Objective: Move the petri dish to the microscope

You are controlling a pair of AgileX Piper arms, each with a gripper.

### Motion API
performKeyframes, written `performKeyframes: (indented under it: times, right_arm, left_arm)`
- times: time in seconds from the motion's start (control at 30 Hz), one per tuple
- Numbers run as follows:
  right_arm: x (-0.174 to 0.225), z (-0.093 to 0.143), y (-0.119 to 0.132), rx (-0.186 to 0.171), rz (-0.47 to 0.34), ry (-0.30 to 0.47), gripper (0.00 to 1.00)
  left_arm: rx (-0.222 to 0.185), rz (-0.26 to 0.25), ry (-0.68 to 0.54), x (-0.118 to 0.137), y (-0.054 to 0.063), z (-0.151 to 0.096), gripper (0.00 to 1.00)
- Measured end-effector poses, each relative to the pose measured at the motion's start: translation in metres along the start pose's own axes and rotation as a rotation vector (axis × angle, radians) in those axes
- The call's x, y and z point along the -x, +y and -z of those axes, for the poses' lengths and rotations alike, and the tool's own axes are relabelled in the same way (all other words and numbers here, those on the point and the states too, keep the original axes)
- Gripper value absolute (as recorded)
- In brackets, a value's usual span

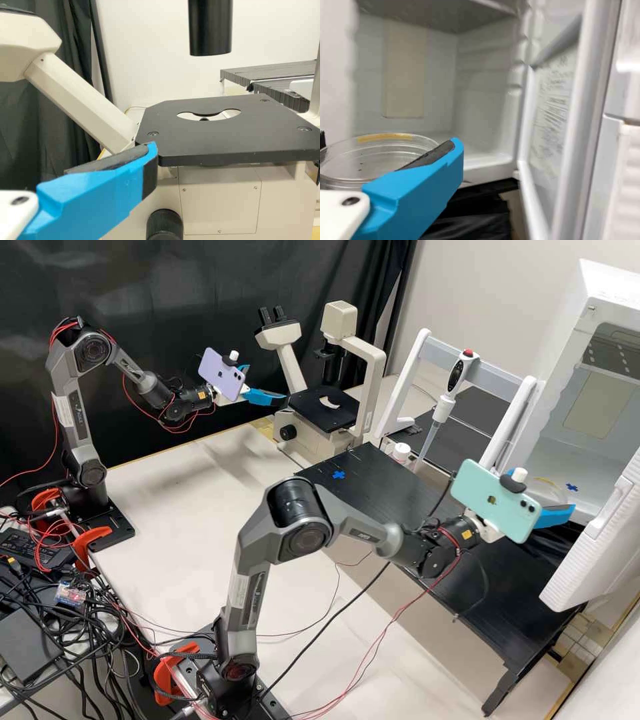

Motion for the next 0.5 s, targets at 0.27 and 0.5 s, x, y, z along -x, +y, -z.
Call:
performKeyframes:
  times: [0.27,0.5]
  right_arm:
    - [0.059,0.065,-0.034,-0.071,0.095,0.188,0.0]
    - [0.095,0.126,-0.067,-0.112,0.202,0.388,0.0]
  left_arm:
    - [0.0,0.0,0.0,0.0,0.0,0.0,1.0]
    - [0.0,0.0,0.0,0.0,0.0,0.0,1.0]
